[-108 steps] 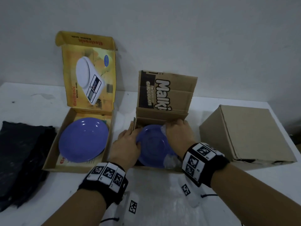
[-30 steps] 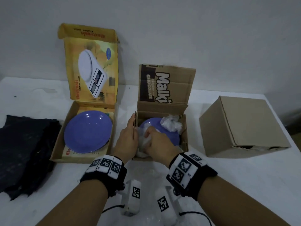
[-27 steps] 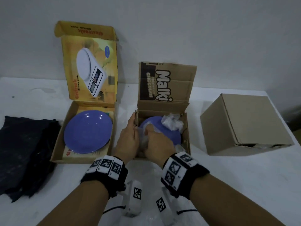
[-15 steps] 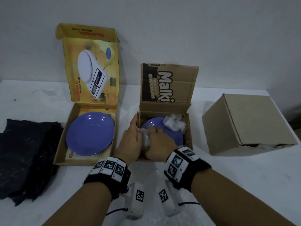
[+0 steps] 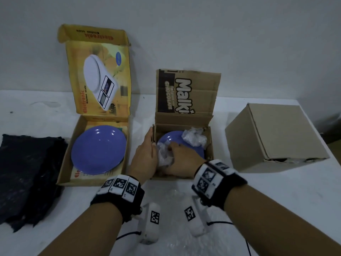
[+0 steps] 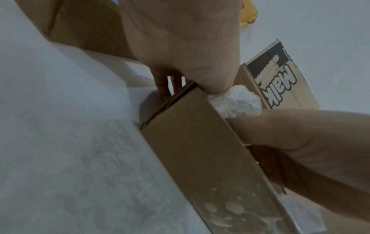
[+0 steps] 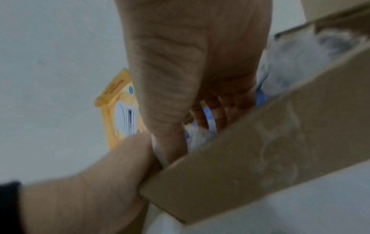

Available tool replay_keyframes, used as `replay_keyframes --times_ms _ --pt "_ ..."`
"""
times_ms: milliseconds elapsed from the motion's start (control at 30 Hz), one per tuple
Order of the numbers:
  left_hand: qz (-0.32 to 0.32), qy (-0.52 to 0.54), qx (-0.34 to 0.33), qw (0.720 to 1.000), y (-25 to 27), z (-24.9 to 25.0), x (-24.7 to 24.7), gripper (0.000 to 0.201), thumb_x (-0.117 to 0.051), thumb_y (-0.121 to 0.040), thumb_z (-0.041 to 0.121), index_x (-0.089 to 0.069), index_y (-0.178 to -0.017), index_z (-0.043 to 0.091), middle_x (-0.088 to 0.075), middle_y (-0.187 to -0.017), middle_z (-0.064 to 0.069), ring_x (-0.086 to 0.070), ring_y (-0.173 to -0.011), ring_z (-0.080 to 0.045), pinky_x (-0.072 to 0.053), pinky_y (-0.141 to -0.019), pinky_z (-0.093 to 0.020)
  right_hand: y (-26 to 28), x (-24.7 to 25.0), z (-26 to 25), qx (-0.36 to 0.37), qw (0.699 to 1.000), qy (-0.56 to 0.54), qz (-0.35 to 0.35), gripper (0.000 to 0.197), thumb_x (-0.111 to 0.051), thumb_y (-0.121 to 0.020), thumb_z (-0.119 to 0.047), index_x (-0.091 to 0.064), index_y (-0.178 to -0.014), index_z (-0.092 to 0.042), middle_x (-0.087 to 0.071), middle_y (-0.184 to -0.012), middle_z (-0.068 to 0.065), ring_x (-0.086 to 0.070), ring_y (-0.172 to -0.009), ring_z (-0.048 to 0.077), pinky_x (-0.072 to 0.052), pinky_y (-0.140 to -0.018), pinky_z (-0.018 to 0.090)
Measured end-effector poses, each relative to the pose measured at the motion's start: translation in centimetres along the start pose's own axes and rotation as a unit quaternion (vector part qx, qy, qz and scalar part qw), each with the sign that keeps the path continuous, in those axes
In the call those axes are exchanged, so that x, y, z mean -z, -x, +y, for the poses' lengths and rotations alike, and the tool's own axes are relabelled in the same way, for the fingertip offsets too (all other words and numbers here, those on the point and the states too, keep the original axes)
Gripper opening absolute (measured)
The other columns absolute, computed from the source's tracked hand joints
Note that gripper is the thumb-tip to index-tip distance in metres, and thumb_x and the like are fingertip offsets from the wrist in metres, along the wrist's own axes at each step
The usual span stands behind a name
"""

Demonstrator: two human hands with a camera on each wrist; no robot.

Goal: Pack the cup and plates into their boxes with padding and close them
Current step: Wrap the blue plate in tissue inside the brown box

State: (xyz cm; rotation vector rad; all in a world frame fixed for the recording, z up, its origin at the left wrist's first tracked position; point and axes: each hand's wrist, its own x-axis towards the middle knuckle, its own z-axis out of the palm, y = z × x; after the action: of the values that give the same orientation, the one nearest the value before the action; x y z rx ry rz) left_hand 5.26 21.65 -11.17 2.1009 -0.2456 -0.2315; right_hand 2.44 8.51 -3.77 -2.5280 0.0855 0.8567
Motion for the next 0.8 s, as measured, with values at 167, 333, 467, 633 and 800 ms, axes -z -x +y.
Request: replay_keyframes --times_ms 167,333,467,633,800 --pt "-0.015 0.012 -0.018 1.000 -0.2 -0.4 0.1 0.051 -0.029 -0.102 0.020 -0.014 -0.151 0.020 -0.031 -0.152 -0.002 -0.037 -0.135 -0.018 -0.030 -0.105 -0.023 3.7 1.4 1.6 0.069 0.989 0.021 0.127 0.045 -0.071 -0.079 -0.036 -0.048 -0.115 -0.020 -0.051 -0.107 0.001 -0.054 -0.097 0.021 -0.048 -0.081 0.036" --pt "-0.071 0.069 0.009 0.995 -0.6 -1.2 0.8 0.050 -0.026 -0.103 0.030 -0.011 -0.150 0.032 -0.020 -0.145 0.022 -0.022 -0.136 -0.003 -0.018 -0.106 -0.017 7.2 -2.1 3.2 0.226 0.961 0.156 0.038 0.043 -0.069 -0.079 -0.042 -0.057 -0.115 -0.023 -0.060 -0.108 -0.001 -0.057 -0.096 0.020 -0.044 -0.075 0.030" --pt "-0.073 0.070 0.028 0.994 -0.2 -0.6 0.9 0.049 -0.024 -0.103 0.031 -0.011 -0.150 0.033 -0.024 -0.145 0.017 -0.025 -0.133 -0.005 -0.021 -0.105 -0.019 7.4 -5.6 4.7 0.233 0.937 0.258 -0.024 0.082 -0.076 -0.071 -0.043 -0.037 -0.140 -0.022 -0.048 -0.126 0.008 -0.047 -0.112 0.028 -0.046 -0.085 0.042" --pt "-0.061 0.049 0.029 0.997 0.2 0.1 0.9 0.050 -0.025 -0.103 0.031 -0.011 -0.150 0.029 -0.021 -0.155 0.005 -0.026 -0.135 -0.007 -0.020 -0.103 -0.018 8.2 -6.0 5.1 0.251 0.937 0.241 -0.011 0.048 -0.079 -0.069 -0.021 -0.062 -0.114 -0.016 -0.059 -0.107 0.008 -0.058 -0.092 0.030 -0.050 -0.062 0.037" --pt "-0.060 0.040 0.026 0.997 0.3 0.4 0.9 0.050 -0.025 -0.103 0.029 -0.011 -0.151 0.027 -0.022 -0.155 0.006 -0.025 -0.132 -0.003 -0.019 -0.102 -0.015 9.1 -4.6 5.3 0.262 0.950 0.154 0.071 0.024 -0.062 -0.079 -0.017 -0.072 -0.101 -0.019 -0.067 -0.090 0.007 -0.064 -0.081 0.030 -0.052 -0.063 0.036"
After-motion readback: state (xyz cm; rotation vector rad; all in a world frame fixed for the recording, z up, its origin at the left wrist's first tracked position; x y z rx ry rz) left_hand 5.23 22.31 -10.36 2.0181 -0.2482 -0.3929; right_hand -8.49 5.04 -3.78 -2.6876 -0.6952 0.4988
